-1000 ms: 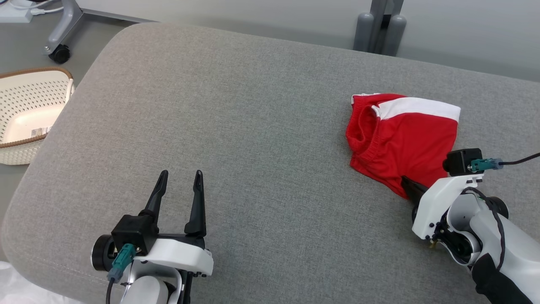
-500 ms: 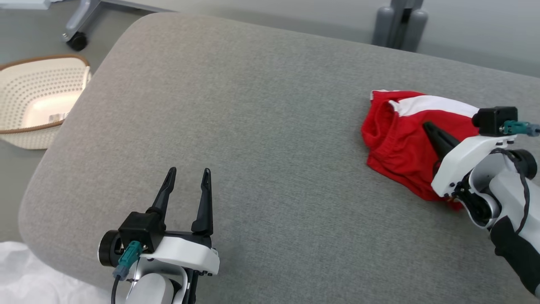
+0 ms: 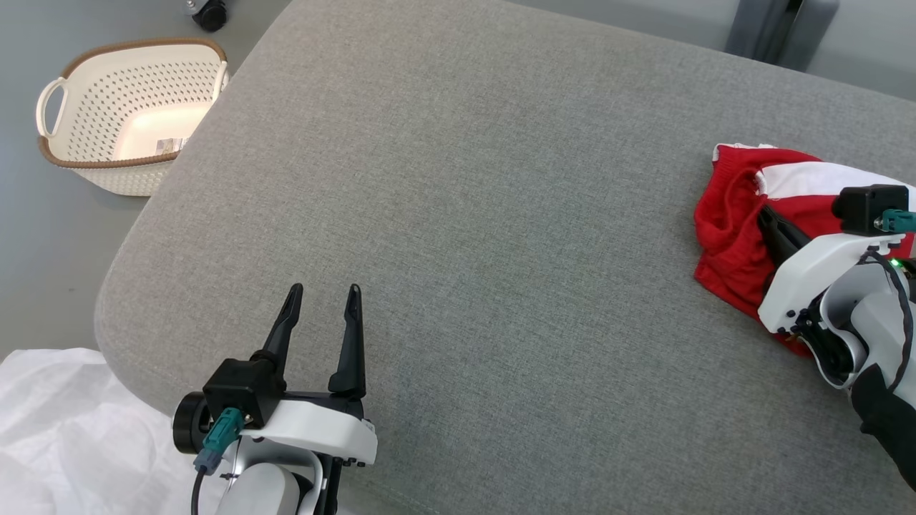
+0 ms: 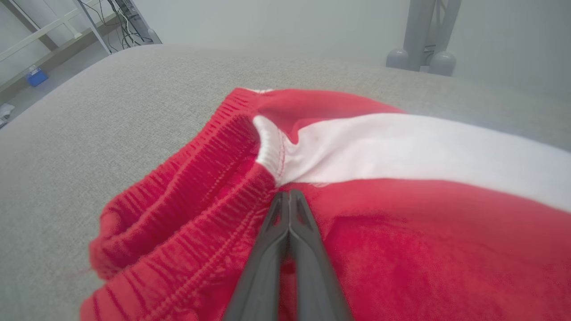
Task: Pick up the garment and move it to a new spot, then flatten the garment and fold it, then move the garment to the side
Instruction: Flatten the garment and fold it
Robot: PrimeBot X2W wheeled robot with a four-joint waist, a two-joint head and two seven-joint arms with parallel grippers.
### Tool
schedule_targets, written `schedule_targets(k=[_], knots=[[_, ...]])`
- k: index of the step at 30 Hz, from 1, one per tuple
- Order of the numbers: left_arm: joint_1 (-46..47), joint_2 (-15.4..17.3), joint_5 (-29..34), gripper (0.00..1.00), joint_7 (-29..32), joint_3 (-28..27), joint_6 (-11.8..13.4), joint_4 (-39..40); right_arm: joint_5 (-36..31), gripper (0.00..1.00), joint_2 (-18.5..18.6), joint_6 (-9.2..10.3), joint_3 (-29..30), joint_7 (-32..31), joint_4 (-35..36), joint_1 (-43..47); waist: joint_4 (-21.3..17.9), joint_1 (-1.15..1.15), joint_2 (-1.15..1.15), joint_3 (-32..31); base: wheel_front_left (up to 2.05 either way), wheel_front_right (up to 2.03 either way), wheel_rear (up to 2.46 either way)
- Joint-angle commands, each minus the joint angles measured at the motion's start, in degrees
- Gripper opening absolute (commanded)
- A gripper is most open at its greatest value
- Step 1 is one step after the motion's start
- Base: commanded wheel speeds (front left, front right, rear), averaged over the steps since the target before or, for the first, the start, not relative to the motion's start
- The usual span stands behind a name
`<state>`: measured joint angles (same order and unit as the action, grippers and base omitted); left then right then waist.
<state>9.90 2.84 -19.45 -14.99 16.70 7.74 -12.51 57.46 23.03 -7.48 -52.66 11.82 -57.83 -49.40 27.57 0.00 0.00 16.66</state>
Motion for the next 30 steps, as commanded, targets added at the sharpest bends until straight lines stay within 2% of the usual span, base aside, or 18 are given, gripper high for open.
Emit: schedule_targets(k=[1, 9, 13, 15, 20, 28, 30], knots=[[0.4, 0.2, -0.2, 1.00, -0.2, -0.1, 0.5, 0.0, 0.7, 0.00, 0.2, -0.03, -0.4, 0.9, 0.1, -0.5, -0.2, 0.00, 0.00, -0.3, 0.00, 0.00, 0.00], [-0.1, 0.2, 0.6, 1.00, -0.2, -1.5, -0.1, -0.1, 3.1, 0.00, 0.1, -0.03, -1.1, 3.3, 4.8, -0.3, -5.3, 0.00, 0.00, -4.4, 0.00, 0.00, 0.00], [-0.3, 0.2, 1.2, 1.00, -0.2, -2.4, -0.5, -0.3, 2.8, 0.00, 0.8, -0.03, 1.6, 3.4, 8.6, 0.5, -9.0, 0.00, 0.00, -7.1, 0.00, 0.00, 0.00], [-0.5, 0.2, 1.5, 1.00, -0.2, -3.0, -0.6, -0.4, 0.5, 0.00, 1.5, -0.03, 5.6, 3.4, 10.4, 1.3, -11.1, 0.00, 0.00, -8.3, 0.00, 0.00, 0.00], [-1.1, 0.2, 1.6, 1.00, -0.2, -4.7, -1.1, -0.3, -10.4, 0.00, 1.4, -0.03, 17.2, 3.4, 16.0, 7.6, -15.8, 0.00, 0.00, -10.3, 0.00, 0.00, 0.00], [-1.3, 0.2, 2.6, 1.00, -0.2, -5.0, -1.0, -0.5, -26.0, 0.00, -3.3, -0.03, 35.6, 3.3, 27.1, 22.7, -20.6, 0.00, 0.00, -12.4, 0.00, 0.00, 0.00], [-1.5, 0.2, 2.6, 1.00, -0.2, -5.1, -0.9, -0.5, -28.0, 0.00, -4.3, -0.03, 37.9, 3.3, 28.8, 24.4, -20.9, 0.00, 0.00, -12.5, 0.00, 0.00, 0.00]])
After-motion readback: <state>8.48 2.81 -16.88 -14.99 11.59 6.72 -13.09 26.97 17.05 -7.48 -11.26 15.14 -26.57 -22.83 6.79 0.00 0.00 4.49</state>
